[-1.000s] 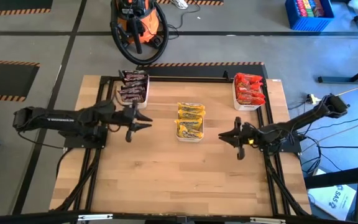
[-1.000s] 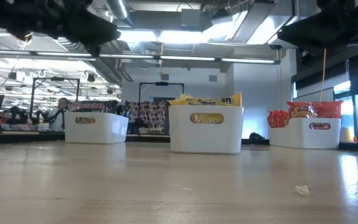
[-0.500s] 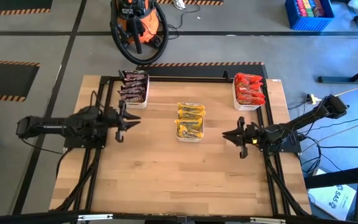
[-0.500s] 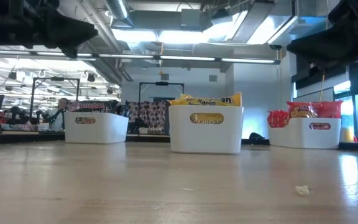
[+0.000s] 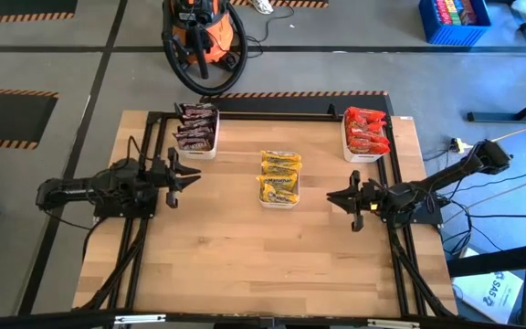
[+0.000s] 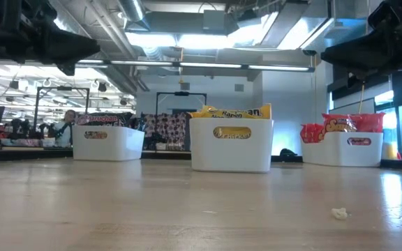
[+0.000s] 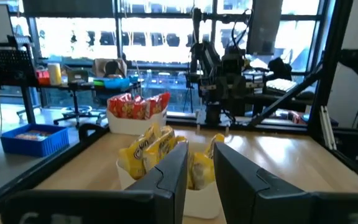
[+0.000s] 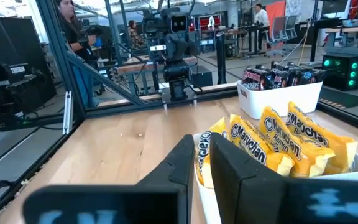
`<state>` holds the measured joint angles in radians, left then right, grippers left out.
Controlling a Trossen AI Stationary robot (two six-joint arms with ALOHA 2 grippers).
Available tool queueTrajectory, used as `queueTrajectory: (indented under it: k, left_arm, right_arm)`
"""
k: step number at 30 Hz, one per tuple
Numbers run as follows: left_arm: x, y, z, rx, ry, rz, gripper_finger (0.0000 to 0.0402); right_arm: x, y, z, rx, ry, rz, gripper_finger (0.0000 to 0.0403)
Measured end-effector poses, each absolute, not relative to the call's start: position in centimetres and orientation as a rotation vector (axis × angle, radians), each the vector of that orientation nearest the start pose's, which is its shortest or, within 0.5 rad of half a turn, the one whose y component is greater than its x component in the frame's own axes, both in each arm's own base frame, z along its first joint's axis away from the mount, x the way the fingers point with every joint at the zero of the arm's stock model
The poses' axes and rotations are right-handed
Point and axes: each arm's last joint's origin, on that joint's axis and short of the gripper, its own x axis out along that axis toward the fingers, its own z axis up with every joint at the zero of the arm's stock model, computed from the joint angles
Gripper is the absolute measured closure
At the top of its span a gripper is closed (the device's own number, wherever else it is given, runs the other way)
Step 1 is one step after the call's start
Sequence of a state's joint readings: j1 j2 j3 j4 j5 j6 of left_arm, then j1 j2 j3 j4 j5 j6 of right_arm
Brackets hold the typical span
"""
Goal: Sort Maruchan noodles
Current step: Return to Home Position
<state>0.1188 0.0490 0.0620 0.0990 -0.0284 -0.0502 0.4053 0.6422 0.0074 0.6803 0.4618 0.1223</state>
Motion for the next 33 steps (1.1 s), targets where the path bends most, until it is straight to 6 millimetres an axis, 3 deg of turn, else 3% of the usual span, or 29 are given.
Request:
queueTrajectory:
  k: [8,16,33]
  left_arm:
    - [9.2,1.3,18.9,-0.037,-0.113,0.181,0.0329]
    - [9.6,1.4,17.0,-0.010,-0.048,0.217,0.0329]
    - [9.6,1.5,16.8,0.011,-0.026,0.222,0.0329]
  right_arm:
    - [12.9,4.1,16.6,0.132,-0.020,-0.057,0.0368]
    - [12.9,4.1,16.6,0.133,-0.019,-0.057,0.0368]
    - [12.9,4.2,15.7,0.077,0.075,-0.033,0.0368]
